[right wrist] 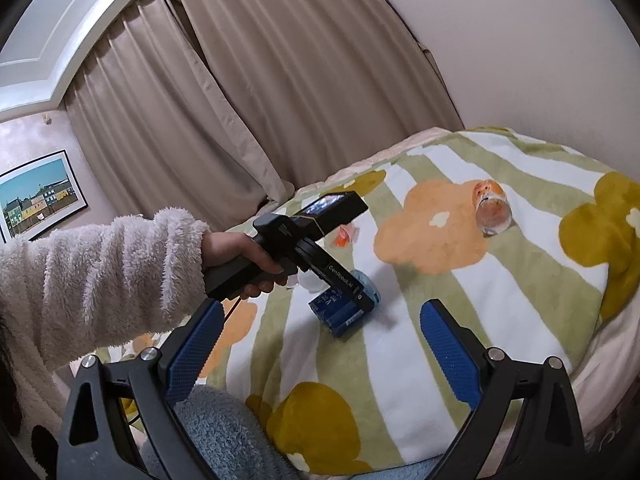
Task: Flip cup upside down
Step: 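Rotate the held blue cup with the left gripper so its rim faces down, then lower the inverted blue cup onto the bedspread and open the left gripper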
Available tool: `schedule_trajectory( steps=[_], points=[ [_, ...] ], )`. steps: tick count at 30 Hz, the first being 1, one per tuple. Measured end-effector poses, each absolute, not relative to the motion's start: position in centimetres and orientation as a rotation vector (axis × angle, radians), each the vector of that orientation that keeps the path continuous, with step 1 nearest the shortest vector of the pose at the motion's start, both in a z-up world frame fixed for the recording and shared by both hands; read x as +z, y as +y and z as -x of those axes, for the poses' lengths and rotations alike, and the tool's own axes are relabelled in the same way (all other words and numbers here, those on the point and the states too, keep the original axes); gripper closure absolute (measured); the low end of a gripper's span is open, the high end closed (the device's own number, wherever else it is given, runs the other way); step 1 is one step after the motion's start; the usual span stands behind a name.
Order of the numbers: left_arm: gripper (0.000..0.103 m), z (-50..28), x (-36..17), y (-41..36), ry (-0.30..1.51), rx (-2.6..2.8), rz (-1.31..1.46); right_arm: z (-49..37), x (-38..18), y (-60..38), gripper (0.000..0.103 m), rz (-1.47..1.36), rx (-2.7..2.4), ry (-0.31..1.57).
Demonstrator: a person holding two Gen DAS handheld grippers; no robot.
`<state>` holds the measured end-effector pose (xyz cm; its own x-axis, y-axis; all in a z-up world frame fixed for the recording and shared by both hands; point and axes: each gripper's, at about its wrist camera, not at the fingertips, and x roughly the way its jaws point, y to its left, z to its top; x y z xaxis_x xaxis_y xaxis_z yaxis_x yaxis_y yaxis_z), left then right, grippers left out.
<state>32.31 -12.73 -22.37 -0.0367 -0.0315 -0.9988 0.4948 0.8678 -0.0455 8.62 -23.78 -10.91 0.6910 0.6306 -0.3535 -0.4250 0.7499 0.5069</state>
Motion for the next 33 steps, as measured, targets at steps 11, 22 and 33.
schedule_trajectory(
  steps=[11, 22, 33],
  points=[
    [0.041, -25.7, -15.6, -8.2, 1.009, -0.408, -0.031, -10.1, -11.5, -23.7, 0.005, -0.389, 0.576, 0.558],
    [0.041, -23.5, -20.5, -4.4, 0.811, -0.254, 0.173, -11.8, -13.6, -22.0, 0.005, -0.314, 0.558, 0.656],
    [0.041, -20.3, -20.8, -4.8, 0.836, -0.276, 0.125, -11.6, -14.9, -21.3, 0.005, -0.305, 0.548, 0.667]
  ],
)
